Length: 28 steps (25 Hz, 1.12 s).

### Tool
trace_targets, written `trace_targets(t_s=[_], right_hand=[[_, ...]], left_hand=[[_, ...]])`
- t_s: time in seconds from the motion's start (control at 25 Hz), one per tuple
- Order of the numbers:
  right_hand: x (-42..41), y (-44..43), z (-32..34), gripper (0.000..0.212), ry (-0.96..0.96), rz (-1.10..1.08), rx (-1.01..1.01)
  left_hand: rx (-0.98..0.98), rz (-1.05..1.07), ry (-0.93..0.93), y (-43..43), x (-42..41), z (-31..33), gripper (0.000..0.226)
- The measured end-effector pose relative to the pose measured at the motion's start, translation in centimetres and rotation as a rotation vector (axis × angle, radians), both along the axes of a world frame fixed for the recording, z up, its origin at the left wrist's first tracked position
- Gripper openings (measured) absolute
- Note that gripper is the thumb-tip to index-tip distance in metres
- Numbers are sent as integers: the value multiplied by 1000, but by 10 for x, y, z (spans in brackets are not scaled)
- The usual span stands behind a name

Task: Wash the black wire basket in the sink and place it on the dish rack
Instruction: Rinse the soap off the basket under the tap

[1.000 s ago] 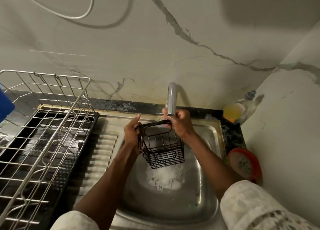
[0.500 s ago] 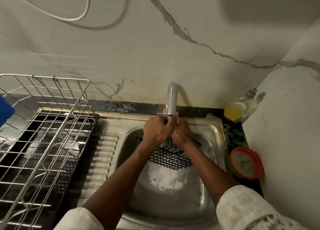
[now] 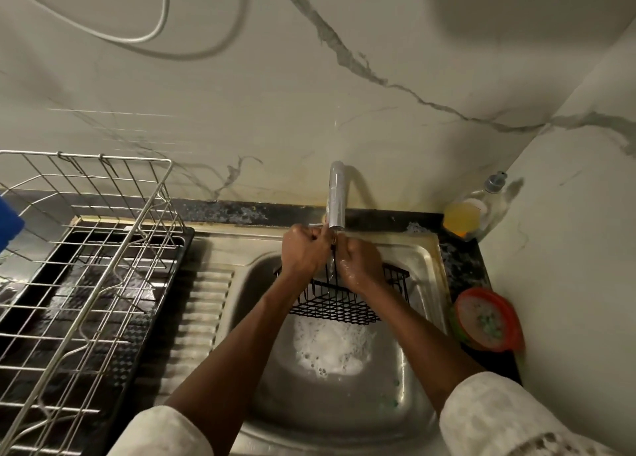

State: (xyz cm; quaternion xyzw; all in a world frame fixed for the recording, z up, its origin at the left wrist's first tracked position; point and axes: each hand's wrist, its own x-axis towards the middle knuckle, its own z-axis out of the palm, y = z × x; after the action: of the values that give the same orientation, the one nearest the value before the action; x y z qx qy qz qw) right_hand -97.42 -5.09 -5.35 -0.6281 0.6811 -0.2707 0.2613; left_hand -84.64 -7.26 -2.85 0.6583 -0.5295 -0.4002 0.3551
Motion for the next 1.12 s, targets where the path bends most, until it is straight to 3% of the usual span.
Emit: trace_targets(t_s=[0.08,0.2,0.4,0.6,0.72,0.92,1.04,1.12], right_hand=[[27,-5,15,53,86,83,-51],[12,-11,6,66,131,167,-111],[-9,-12,-2,65,225,35,22],[58,-15,30,71,335,167,-199],[31,-17,21,63,296,285,-203],[-18,-21,0,58,412,131,-85],[28,-15,14,36,461,205,-327],[53,-13,28,41,399,290,-365]], left_hand=[[-20,40,63,2,2,-4,51],[-53,102,121,0,26,1,59],[-57,155,139,-5,51,-3,63],[-15,182,217,-9,34,-4,52],[-48,178,225,-9,50,0,57],[-38,171,270,-9,83,-4,62],[-36,193,257,-13,65,-5,62],[-13,193,266,-15,56,-4,62]])
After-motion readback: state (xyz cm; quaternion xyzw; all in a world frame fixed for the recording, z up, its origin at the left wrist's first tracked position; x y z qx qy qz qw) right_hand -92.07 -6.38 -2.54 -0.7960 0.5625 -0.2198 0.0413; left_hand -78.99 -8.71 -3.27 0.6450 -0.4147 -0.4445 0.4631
